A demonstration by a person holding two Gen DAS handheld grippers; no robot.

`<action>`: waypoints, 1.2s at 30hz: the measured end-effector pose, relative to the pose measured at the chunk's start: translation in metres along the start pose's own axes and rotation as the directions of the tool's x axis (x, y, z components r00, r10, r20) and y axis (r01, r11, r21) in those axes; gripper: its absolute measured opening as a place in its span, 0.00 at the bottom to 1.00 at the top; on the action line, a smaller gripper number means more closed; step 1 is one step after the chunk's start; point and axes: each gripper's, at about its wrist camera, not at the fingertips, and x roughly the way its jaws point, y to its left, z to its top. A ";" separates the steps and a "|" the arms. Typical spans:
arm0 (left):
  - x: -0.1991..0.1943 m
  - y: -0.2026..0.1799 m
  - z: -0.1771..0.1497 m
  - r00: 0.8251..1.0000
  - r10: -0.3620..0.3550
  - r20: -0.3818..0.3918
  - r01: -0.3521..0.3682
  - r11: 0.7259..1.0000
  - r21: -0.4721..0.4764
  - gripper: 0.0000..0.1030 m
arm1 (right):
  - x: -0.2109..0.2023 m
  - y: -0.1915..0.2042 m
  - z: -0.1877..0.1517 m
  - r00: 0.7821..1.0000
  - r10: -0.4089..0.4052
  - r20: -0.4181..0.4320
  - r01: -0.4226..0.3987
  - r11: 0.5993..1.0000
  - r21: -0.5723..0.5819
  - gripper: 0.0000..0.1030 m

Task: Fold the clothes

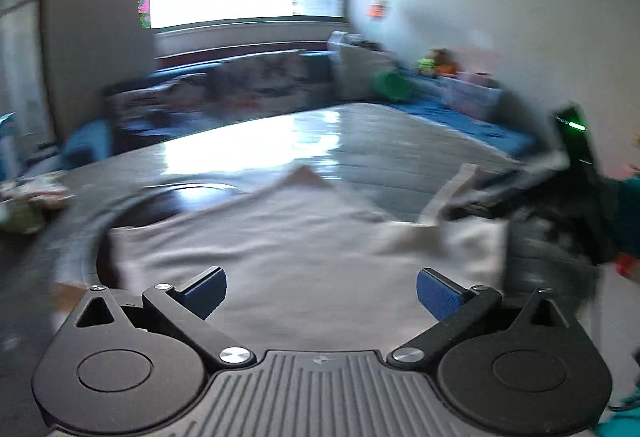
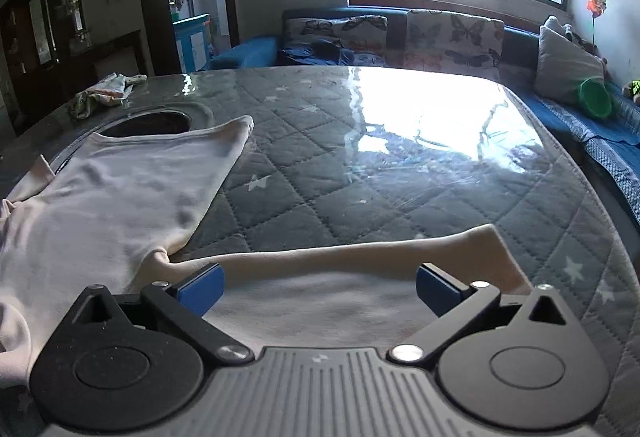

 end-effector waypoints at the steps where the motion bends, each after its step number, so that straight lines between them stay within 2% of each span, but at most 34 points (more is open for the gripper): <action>1: 0.000 0.011 0.000 0.999 0.035 -0.002 -0.035 0.999 -0.014 1.00 | 0.002 0.001 0.000 1.000 -0.001 -0.003 0.001 1.000 0.004 1.00; 3: 0.003 0.033 0.000 0.995 0.103 -0.008 -0.104 0.994 -0.044 0.98 | 0.005 0.001 -0.002 1.000 -0.005 -0.006 0.005 1.000 0.015 1.00; 6: 0.015 0.060 0.000 0.978 0.203 -0.042 -0.205 0.976 -0.073 0.84 | 0.009 0.003 -0.004 1.000 -0.019 -0.003 0.019 1.000 0.015 1.00; 8: 0.025 0.079 -0.001 0.967 0.244 -0.078 -0.250 0.964 -0.092 0.69 | 0.010 0.004 -0.005 1.000 -0.027 -0.001 0.027 1.000 0.005 1.00; 12: 0.044 0.100 -0.010 0.937 0.316 -0.148 -0.331 0.940 -0.085 0.59 | 0.011 0.006 -0.006 0.999 -0.033 0.003 0.033 0.999 -0.005 1.00; 16: 0.059 0.110 -0.017 0.921 0.333 -0.202 -0.352 0.934 -0.066 0.54 | 0.011 0.006 -0.007 0.999 -0.035 0.009 0.035 0.999 -0.008 1.00; 19: 0.063 0.114 -0.021 0.921 0.327 -0.210 -0.349 0.934 -0.079 0.47 | 0.012 0.007 -0.008 0.999 -0.037 0.013 0.037 0.999 -0.011 1.00; 21: 0.064 0.116 -0.021 0.923 0.321 -0.210 -0.344 0.935 -0.084 0.46 | 0.012 0.007 -0.009 0.999 -0.038 0.016 0.038 0.999 -0.013 1.00; 22: 0.063 0.115 -0.022 0.925 0.320 -0.206 -0.342 0.936 -0.080 0.42 | 0.012 0.008 -0.009 0.999 -0.038 0.017 0.038 0.999 -0.014 1.00; 23: 0.064 0.114 -0.022 0.925 0.322 -0.204 -0.342 0.937 -0.073 0.31 | 0.012 0.008 -0.009 0.999 -0.039 0.018 0.039 0.999 -0.015 1.00; 25: 0.066 0.115 -0.023 0.919 0.335 -0.209 -0.354 0.933 -0.064 0.16 | 0.012 0.008 -0.009 0.999 -0.039 0.019 0.040 0.999 -0.015 1.00; 27: 0.064 0.120 -0.026 0.919 0.343 -0.193 -0.365 0.927 -0.089 0.09 | 0.012 0.008 -0.009 0.999 -0.040 0.019 0.040 0.999 -0.016 1.00; 30: 0.051 0.129 -0.027 0.915 0.369 -0.161 -0.393 0.906 -0.159 0.05 | 0.012 0.009 -0.009 0.999 -0.041 0.020 0.041 0.999 -0.017 1.00; 32: 0.036 0.137 -0.027 0.905 0.402 -0.136 -0.423 0.881 -0.210 0.04 | 0.013 0.009 -0.009 0.999 -0.042 0.019 0.043 0.999 -0.019 1.00; 36: -0.004 0.161 -0.033 0.872 0.481 -0.095 -0.483 0.809 -0.335 0.04 | 0.013 0.010 -0.009 0.999 -0.044 0.019 0.045 0.999 -0.020 1.00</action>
